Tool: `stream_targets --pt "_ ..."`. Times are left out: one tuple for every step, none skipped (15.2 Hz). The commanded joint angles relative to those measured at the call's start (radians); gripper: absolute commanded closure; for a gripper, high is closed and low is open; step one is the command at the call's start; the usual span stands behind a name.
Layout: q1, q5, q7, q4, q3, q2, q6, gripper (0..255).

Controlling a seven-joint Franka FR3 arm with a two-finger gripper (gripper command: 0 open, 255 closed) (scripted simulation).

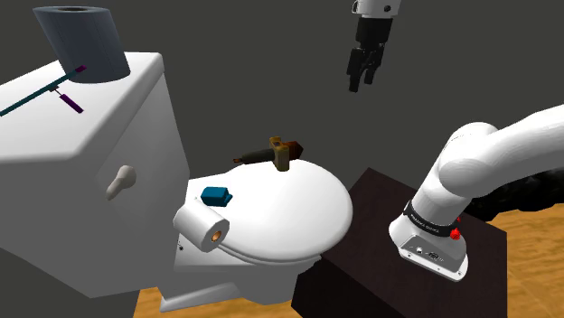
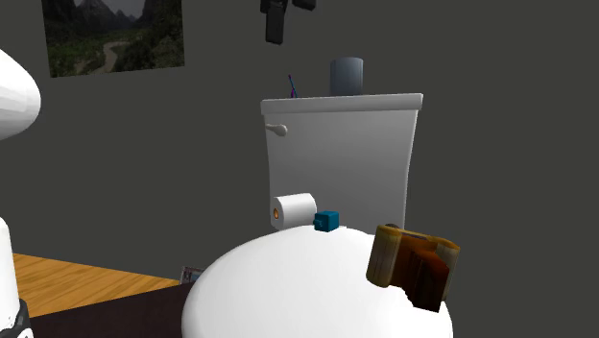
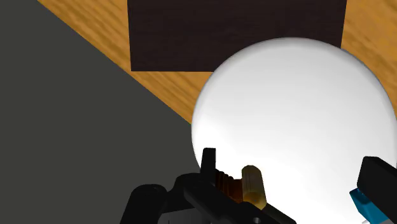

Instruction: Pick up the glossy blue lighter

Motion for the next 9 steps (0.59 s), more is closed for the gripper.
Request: stream_targets --pt "0.000 0.000 0.000 0.000 0.000 0.000 0.000 0" --pt "0.006 0.009 0.013 -0.012 0.015 0.015 0.029 0" --pt "0.013 0.017 0.026 -0.022 0.030 0.032 0.058 0" --pt "0.019 0.025 0.039 -0.032 0.045 0.050 0.087 0" --pt "0.025 0.032 0.052 -0.039 0.060 0.070 0.116 0" --pt "0.031 0.039 0.065 -0.046 0.075 0.090 0.145 0" --pt "0.037 0.046 0.078 -0.051 0.091 0.113 0.174 0" --pt "0.042 0.051 0.091 -0.055 0.106 0.136 0.203 0" --pt "0.048 0.056 0.104 -0.058 0.121 0.161 0.232 0"
